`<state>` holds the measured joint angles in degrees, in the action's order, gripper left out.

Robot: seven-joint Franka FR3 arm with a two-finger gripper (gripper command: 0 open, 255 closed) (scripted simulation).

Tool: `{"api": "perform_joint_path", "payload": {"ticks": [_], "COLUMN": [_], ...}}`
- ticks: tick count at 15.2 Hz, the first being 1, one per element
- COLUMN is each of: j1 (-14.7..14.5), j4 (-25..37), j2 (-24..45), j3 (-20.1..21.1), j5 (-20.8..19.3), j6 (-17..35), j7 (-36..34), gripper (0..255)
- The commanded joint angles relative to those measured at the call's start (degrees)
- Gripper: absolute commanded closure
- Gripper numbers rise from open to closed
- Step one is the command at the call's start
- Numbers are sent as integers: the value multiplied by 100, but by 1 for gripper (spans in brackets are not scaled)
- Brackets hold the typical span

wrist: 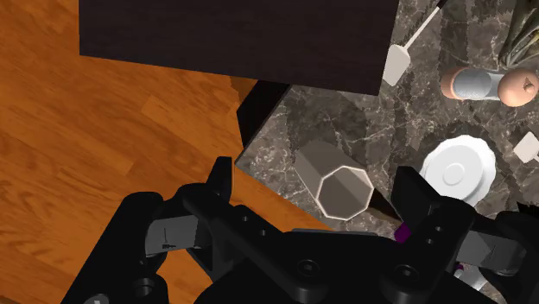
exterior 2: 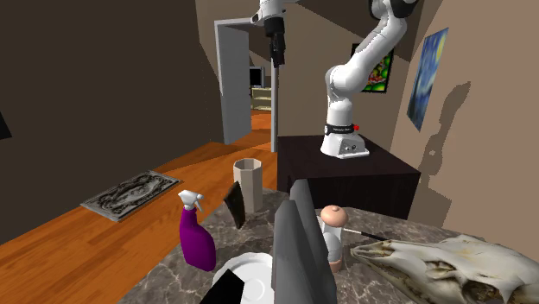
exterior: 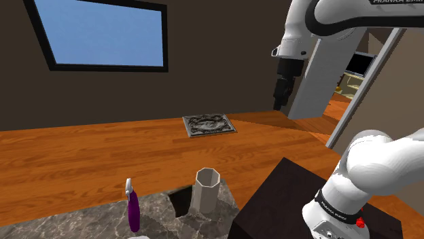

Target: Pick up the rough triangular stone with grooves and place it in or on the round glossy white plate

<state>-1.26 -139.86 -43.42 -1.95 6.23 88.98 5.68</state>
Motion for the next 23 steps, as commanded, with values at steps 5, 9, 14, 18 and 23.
{"api": "perform_joint_path", "payload": {"ticks": [5,9,14,18,23], "j1": [-210,-418,-657,-830,-1021], "j4": [-195,-269,-191,2,394], "j2": [536,1175,2088,2881,3915], "j3": [196,394,647,845,1082], "j5": [152,291,430,487,459], "j6": [763,1512,2395,3036,3729], "j7": [94,191,308,383,430], "gripper": [0,0,0,0,0]}}
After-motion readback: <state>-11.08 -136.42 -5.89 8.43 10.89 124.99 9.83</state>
